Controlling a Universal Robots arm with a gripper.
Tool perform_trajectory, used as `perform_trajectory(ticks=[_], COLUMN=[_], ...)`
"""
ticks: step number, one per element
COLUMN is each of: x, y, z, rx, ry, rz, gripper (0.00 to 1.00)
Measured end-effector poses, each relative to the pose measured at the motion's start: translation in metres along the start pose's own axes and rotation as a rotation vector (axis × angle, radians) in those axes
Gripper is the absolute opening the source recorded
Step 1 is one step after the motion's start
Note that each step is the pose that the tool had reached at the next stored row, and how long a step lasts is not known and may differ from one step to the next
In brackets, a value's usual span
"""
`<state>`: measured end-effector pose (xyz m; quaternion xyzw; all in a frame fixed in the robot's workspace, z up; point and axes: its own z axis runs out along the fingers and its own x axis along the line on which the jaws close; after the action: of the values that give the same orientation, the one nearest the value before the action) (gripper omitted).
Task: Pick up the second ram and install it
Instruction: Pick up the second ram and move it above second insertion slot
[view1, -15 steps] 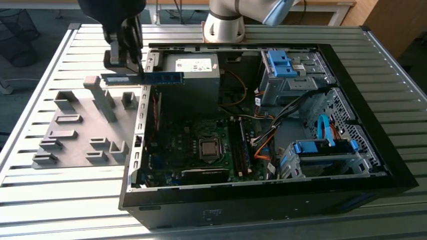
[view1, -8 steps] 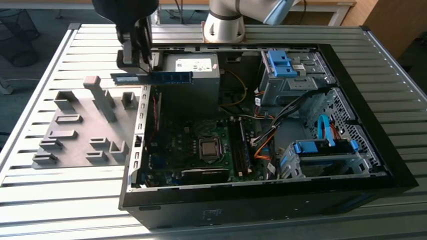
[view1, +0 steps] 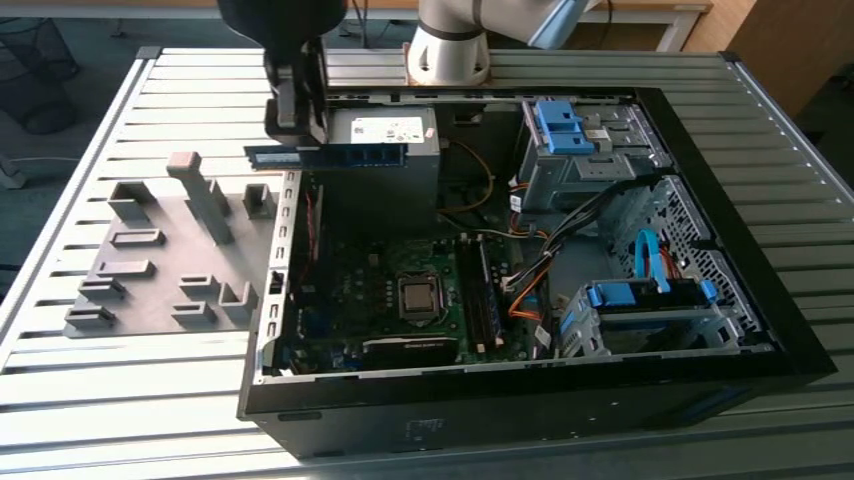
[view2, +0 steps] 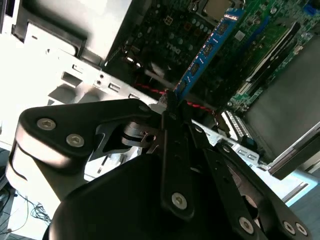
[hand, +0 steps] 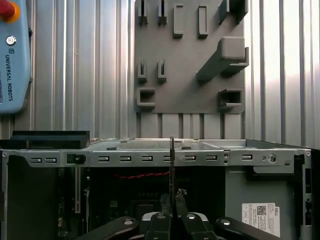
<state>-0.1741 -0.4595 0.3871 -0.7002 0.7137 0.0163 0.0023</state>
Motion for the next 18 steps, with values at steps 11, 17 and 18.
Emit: perform_trajectory(ticks=[11,17,18], x=[-0.0005,-0.0008,-0.0009], y=[-0.0277,-0.0431,-0.0457], z=[-0.0006,-0.0008,-0.0009], rx=[0.0,0.0001,0.0], ry=[0.0,-0.0001,0.0], rz=[0.0,0.0,0.0], gripper=[0.14,0.14,0.14])
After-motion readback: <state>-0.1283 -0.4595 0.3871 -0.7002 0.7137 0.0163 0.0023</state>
